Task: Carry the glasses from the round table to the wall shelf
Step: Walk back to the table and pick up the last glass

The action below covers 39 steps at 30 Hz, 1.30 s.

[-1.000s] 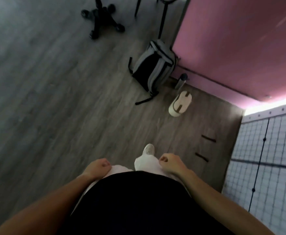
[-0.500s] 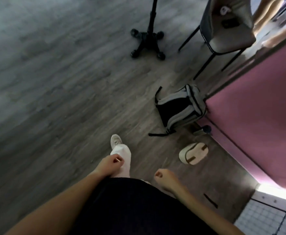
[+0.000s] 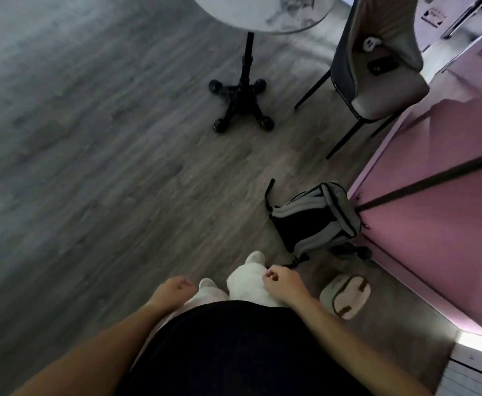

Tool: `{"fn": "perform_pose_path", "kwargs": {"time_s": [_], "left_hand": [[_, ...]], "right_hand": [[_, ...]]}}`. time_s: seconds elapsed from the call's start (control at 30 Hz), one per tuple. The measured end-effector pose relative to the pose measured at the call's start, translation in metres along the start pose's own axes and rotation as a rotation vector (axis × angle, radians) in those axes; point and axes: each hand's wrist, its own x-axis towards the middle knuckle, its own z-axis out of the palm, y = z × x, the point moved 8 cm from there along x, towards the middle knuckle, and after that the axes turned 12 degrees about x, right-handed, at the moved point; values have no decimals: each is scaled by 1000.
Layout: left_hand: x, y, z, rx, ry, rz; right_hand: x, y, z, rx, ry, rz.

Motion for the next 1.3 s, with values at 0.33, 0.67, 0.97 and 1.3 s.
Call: {"fn": "perform_pose_path", "kwargs": {"time_s": [0.33,0.67,0.97,1.3], "left_hand": [[90,89,-126,96,0,23],[176,257,-270,180,179,48],[245,340,-360,132,106,107],[333,518,-555,189,343,486]], "right_hand": [[117,-120,-68,36,-68,-49],[239,-245,-221,-82,-91,-64],[306,-322,-256,-139,-208,-12],[396,-454,-356,26,16,-7]]}}
